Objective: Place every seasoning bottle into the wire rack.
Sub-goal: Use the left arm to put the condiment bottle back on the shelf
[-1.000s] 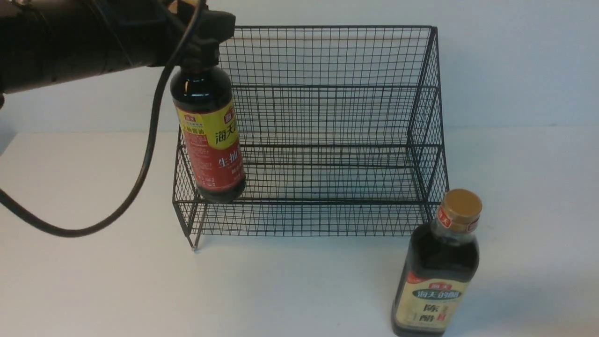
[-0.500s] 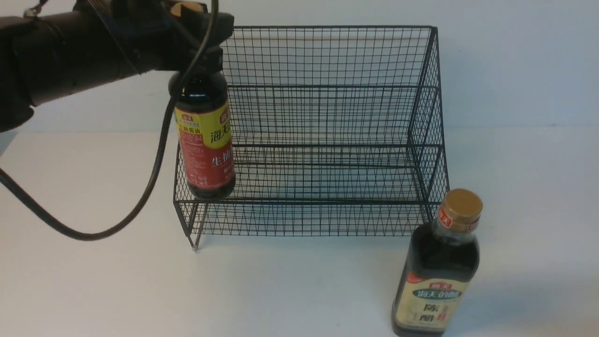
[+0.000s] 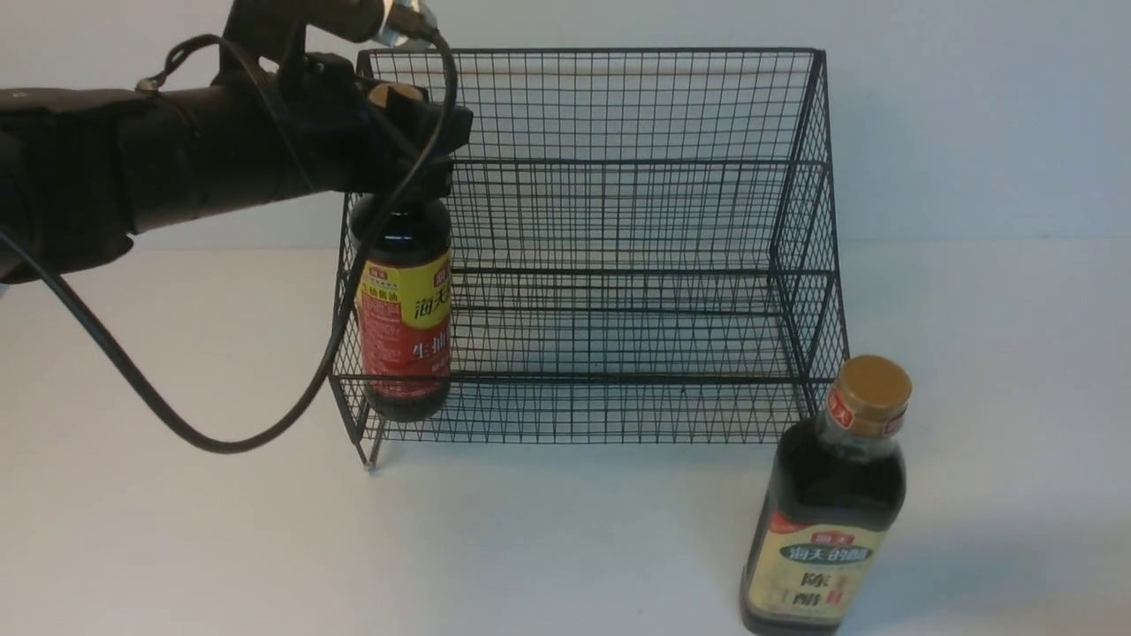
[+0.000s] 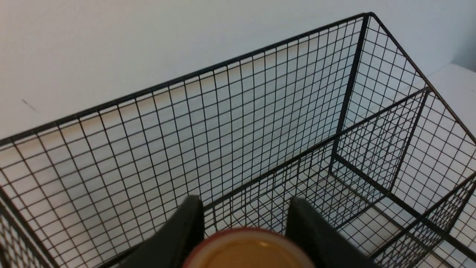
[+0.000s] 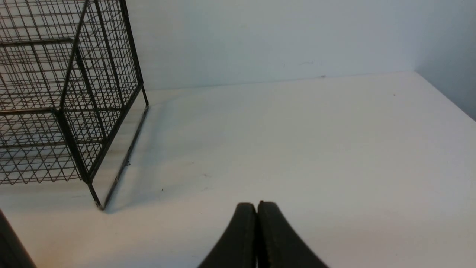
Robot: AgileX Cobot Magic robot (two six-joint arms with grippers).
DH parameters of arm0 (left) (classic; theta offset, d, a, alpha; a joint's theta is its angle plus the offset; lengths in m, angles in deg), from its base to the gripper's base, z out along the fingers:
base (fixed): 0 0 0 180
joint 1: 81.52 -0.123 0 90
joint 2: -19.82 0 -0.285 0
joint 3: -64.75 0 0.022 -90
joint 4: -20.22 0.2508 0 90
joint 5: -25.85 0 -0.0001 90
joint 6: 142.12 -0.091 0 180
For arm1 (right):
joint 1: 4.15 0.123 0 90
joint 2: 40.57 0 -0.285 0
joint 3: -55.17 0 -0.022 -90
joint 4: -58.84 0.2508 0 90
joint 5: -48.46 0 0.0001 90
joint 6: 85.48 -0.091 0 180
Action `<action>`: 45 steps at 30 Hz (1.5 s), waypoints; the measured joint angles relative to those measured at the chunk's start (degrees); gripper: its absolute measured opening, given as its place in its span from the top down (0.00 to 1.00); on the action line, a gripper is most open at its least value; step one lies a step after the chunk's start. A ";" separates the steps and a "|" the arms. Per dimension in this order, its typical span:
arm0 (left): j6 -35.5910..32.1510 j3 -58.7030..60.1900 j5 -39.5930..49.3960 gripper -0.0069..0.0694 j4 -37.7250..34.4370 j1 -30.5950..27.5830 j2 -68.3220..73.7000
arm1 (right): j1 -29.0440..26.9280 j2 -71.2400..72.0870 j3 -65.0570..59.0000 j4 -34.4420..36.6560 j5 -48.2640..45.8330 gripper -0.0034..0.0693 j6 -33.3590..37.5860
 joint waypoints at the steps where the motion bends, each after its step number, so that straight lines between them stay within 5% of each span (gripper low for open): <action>1: 0.27 0.00 -0.14 0.56 -0.02 0.00 0.00 | 0.00 0.00 0.00 0.00 0.00 0.96 0.00; 5: 5.05 0.83 -0.24 0.56 -0.15 0.00 -0.06 | 0.00 0.00 0.00 0.00 0.00 0.96 0.00; 25: 7.06 2.34 -3.58 0.55 -0.73 0.31 -0.14 | 0.00 0.00 0.00 0.00 0.00 0.96 -0.05; 35: 9.02 2.40 -8.16 0.16 -2.88 0.12 -1.56 | 0.00 0.00 0.00 0.00 0.00 0.96 -0.05; 45: 9.12 2.35 -10.30 0.10 -3.16 0.06 -12.21 | 0.00 0.00 0.00 0.00 0.00 0.96 -0.05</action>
